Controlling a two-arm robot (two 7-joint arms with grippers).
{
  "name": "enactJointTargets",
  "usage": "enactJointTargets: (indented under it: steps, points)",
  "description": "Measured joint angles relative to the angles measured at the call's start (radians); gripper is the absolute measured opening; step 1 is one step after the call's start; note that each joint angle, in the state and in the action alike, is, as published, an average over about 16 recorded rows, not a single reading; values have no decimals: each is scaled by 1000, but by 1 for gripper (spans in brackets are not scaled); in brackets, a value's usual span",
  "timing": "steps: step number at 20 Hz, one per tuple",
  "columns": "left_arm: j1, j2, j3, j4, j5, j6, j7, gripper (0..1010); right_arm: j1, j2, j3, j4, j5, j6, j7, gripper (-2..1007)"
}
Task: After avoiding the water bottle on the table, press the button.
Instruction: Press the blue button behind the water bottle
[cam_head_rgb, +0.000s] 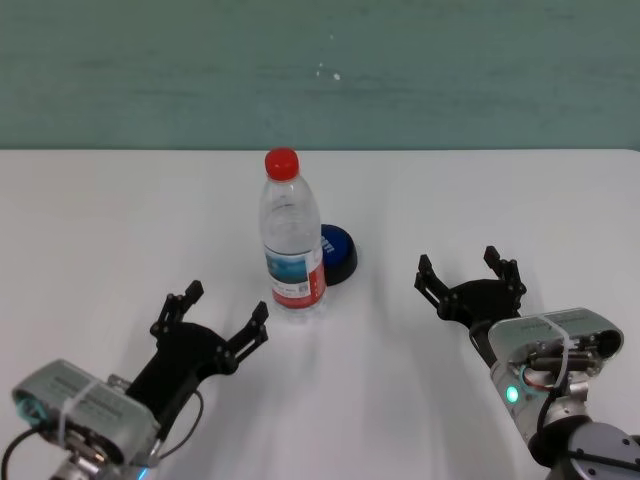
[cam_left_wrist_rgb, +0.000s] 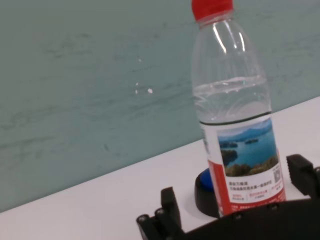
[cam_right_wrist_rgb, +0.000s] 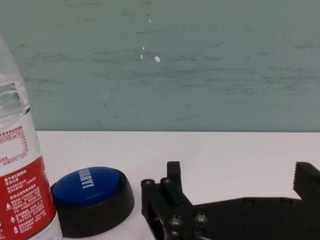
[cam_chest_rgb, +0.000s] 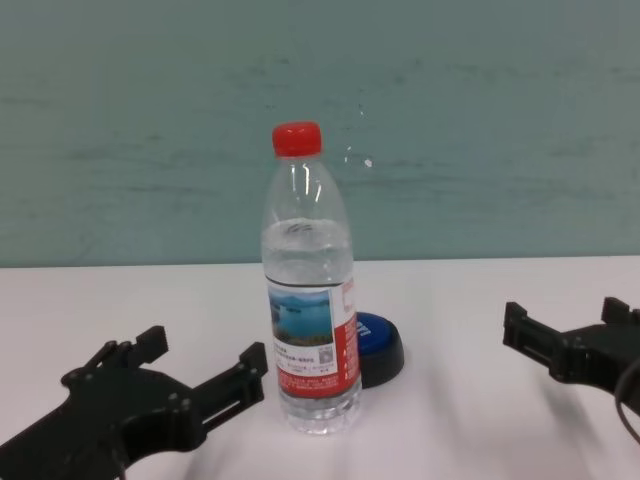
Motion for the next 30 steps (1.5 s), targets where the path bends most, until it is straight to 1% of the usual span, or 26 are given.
enactJointTargets:
  steps: [7, 15, 23, 30]
  points:
    - [-14, -13, 15, 11, 15, 5, 7, 1010, 0, 0, 0, 0, 0, 0, 0, 1004]
    - [-33, -29, 34, 21, 27, 19, 14, 1010, 0, 0, 0, 0, 0, 0, 0, 1004]
    - [-57, -47, 52, 37, 41, 32, 25, 1010, 0, 0, 0, 0, 0, 0, 0, 1004]
    - [-79, -64, 63, 56, 55, 37, 38, 1010, 0, 0, 0, 0, 0, 0, 0, 1004]
